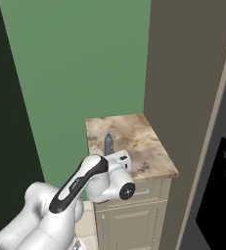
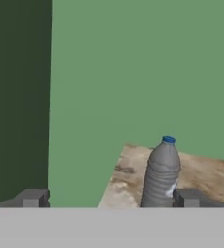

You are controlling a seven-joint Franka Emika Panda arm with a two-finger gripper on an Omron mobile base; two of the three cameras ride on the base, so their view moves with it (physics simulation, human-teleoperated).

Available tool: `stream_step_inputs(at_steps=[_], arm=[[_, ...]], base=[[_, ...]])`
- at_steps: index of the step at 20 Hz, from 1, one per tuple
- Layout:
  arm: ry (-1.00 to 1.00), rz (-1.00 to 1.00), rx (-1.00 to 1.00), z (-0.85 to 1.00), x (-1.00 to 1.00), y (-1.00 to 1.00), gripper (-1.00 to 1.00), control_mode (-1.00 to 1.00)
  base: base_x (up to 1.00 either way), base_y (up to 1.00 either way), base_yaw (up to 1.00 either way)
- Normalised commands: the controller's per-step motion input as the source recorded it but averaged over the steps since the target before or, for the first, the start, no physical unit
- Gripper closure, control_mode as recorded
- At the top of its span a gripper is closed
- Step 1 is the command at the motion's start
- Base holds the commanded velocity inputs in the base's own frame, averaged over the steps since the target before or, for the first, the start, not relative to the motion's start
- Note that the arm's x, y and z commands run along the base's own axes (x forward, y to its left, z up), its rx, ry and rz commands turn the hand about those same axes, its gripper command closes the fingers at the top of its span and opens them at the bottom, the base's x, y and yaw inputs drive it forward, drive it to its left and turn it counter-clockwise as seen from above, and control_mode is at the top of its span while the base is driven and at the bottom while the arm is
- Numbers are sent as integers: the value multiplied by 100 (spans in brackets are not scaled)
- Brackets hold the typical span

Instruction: Take the bottled waters from the counter and place them in the freezer to freeze. Close the freezer door after placing the bottles.

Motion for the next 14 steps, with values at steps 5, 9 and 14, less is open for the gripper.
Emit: stream_step_inputs(at_steps=[5, 9, 14], arm=[[0, 0, 12, 0, 40, -13, -100, -100], [0, 0, 14, 0, 30, -19, -100, -100], [0, 0, 11, -1, 32, -18, -100, -100]], base=[[0, 0, 0], [0, 0, 0], [0, 0, 0]])
